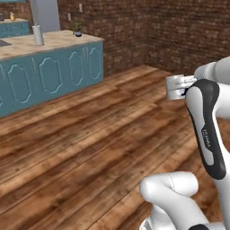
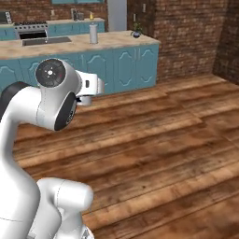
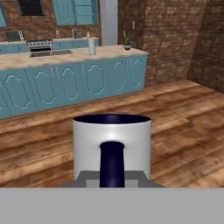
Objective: There is a tray on the dining counter. Grab the cup, mug, and pitcher and place them on the tray. The pitcher may be placed next to the tray if it cannot fit the tray.
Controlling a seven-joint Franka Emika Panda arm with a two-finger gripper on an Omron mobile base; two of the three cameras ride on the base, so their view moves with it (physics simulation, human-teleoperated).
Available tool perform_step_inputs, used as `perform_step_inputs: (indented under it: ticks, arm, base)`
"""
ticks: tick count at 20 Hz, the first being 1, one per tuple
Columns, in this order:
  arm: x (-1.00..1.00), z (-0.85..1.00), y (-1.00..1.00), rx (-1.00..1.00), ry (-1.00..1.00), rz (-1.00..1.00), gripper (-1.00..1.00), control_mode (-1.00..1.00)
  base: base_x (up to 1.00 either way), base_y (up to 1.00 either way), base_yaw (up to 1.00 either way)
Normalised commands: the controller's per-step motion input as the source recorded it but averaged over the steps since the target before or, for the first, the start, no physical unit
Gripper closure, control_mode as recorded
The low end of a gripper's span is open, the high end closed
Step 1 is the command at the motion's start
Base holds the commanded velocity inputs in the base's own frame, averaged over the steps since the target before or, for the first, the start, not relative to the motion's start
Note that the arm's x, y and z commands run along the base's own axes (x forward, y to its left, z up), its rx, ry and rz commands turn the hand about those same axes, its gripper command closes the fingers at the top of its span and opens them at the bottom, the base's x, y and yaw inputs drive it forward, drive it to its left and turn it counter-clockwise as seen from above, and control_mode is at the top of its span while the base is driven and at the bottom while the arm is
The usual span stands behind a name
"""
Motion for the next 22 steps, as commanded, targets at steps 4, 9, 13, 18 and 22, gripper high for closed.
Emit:
perform_step_inputs:
  ticks: [4, 9, 13, 18, 22]
  arm:
    - [0.0, 0.0, 0.0, 0.0, 0.0, 0.0, 1.0, 1.0]
    - [0.0, 0.0, 0.0, 0.0, 0.0, 0.0, 1.0, 1.0]
    - [0.0, 0.0, 0.0, 0.0, 0.0, 0.0, 1.0, 1.0]
    - [0.0, 0.0, 0.0, 0.0, 0.0, 0.0, 1.0, 1.0]
    - [0.0, 0.0, 0.0, 0.0, 0.0, 0.0, 1.0, 1.0]
  base:
    - [1.0, 0.0, 0.48]
    - [1.0, 0.0, 0.47]
    - [1.0, 0.0, 0.47]
    - [1.0, 0.0, 0.48]
    - [1.0, 0.0, 0.48]
